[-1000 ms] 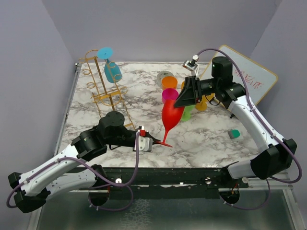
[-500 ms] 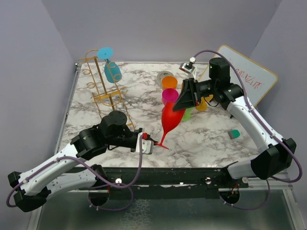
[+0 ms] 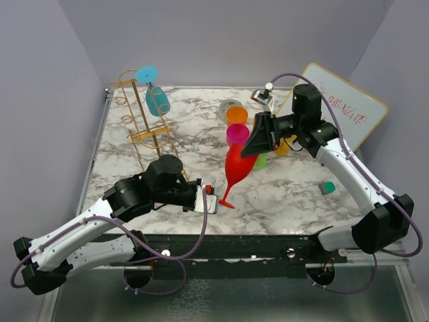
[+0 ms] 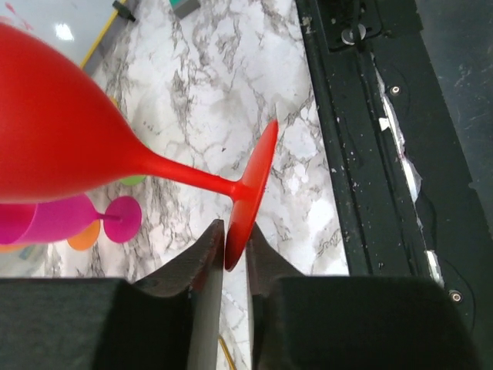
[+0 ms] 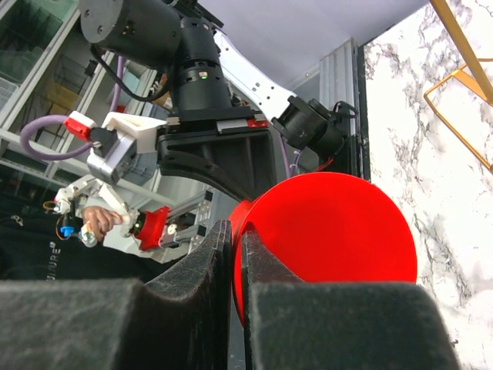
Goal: Take the wine glass off the wine glass rack
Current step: Place the wine glass at the center of the board.
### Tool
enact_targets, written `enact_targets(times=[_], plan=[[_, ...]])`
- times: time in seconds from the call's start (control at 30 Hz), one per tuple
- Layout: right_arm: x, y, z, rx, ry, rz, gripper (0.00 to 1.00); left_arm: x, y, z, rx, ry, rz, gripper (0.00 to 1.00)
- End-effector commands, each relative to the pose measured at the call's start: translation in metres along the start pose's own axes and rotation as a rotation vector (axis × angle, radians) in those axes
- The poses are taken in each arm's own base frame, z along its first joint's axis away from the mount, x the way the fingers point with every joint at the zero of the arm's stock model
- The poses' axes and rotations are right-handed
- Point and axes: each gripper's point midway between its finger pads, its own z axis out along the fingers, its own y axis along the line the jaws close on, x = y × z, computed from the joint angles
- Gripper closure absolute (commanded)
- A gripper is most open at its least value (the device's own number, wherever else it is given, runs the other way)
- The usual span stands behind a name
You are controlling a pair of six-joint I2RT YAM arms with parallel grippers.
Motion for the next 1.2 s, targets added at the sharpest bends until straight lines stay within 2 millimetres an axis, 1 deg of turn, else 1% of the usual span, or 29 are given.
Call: enact_targets(times=[0.0, 0.1, 0.2, 0.33, 0.4, 0.47, 0.57, 0.67, 0.77, 0.87, 1.0, 1.07, 1.17], plan=[[0.001, 0.015, 0.004, -0.006, -0.002, -0.075, 0.99, 0.001, 0.014, -0.004, -0.070, 0.030, -0.010, 0.78], [0.002, 0.011, 0.004, 0.012, -0.008, -0.071, 0.99, 0.000, 0.013, -0.006, -0.073, 0.024, -0.017, 0.73], [0.002, 0.003, 0.004, 0.071, -0.025, -0.073, 0.99, -0.003, 0.014, -0.009, -0.087, 0.015, -0.028, 0.63], [0.008, -0.010, 0.002, 0.143, -0.019, -0.059, 0.99, -0.008, 0.015, -0.014, -0.108, -0.002, -0.067, 0.52], [0.011, -0.017, 0.001, 0.175, -0.015, -0.043, 0.99, -0.007, 0.013, -0.014, -0.112, 0.001, -0.103, 0.47], [0.016, -0.022, -0.001, 0.214, -0.011, -0.032, 0.99, -0.006, 0.011, -0.014, -0.112, 0.000, -0.124, 0.44], [0.025, -0.037, -0.007, 0.327, -0.015, -0.006, 1.00, -0.008, 0.007, -0.015, -0.100, -0.015, -0.126, 0.41], [0.033, -0.062, -0.021, 0.519, -0.043, 0.040, 0.99, -0.008, 0.009, -0.017, -0.113, -0.014, -0.121, 0.35], [0.044, -0.086, -0.042, 0.722, -0.072, 0.078, 0.99, -0.008, 0.012, -0.018, -0.131, -0.013, -0.120, 0.32], [0.051, -0.111, -0.079, 1.000, -0.147, 0.122, 0.99, -0.014, 0.020, -0.016, -0.172, -0.049, -0.162, 0.30], [0.057, -0.123, -0.128, 1.291, -0.256, 0.117, 1.00, -0.027, 0.025, -0.011, -0.191, -0.128, -0.199, 0.27], [0.061, -0.127, -0.155, 1.439, -0.305, 0.112, 1.00, -0.029, 0.026, -0.007, -0.200, -0.162, -0.236, 0.27], [0.064, -0.129, -0.189, 1.627, -0.349, 0.106, 0.99, -0.030, 0.026, 0.000, -0.205, -0.198, -0.313, 0.25]])
